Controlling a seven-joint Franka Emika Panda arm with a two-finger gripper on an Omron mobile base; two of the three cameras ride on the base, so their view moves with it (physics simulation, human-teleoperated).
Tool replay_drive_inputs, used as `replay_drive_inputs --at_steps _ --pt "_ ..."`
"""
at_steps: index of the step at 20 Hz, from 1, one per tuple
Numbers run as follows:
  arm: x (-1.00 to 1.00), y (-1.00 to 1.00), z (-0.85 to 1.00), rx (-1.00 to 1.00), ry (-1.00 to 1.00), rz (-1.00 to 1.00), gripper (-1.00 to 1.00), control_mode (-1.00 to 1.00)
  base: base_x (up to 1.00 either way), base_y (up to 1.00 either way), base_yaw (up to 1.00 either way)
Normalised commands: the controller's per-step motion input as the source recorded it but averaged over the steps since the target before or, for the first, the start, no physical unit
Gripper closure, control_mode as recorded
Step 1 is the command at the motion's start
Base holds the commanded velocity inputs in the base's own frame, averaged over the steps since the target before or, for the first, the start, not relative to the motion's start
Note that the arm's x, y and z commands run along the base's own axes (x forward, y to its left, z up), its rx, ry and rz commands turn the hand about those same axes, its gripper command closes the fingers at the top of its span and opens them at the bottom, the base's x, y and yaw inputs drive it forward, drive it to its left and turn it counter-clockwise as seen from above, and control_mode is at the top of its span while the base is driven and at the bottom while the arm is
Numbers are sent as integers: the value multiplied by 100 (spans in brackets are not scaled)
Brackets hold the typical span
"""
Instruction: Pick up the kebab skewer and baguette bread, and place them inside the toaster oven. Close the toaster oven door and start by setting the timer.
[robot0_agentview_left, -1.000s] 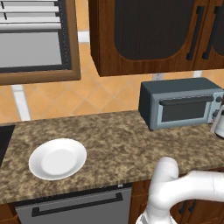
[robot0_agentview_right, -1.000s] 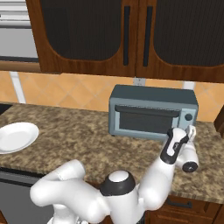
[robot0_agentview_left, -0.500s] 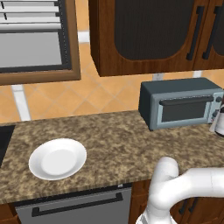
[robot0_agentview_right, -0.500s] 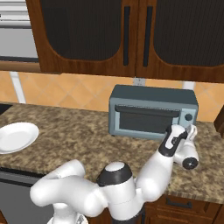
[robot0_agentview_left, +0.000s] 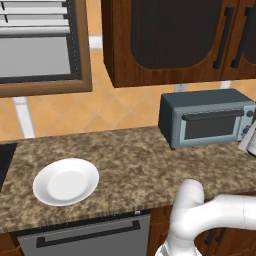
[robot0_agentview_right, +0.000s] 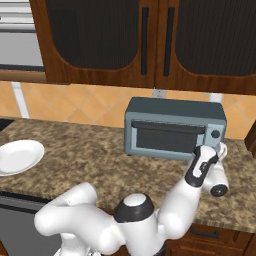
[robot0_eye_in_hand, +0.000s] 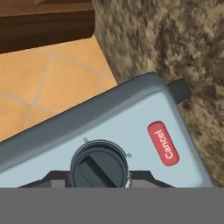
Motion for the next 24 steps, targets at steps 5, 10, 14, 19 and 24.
replay_drive_inputs --at_steps 5,10,14,19,24 --pt "24 0 0 52 -14 -25 100 -100 0 0 0" --pt "17 -12 -4 49 -14 -31 100 -100 0 0 0" --pt "20 -32 0 53 -10 -35 100 -100 0 0 0" --pt "7 -13 -7 52 -7 -36 100 -100 0 0 0" --pt "0 0 -17 52 -7 -42 100 -100 0 0 0"
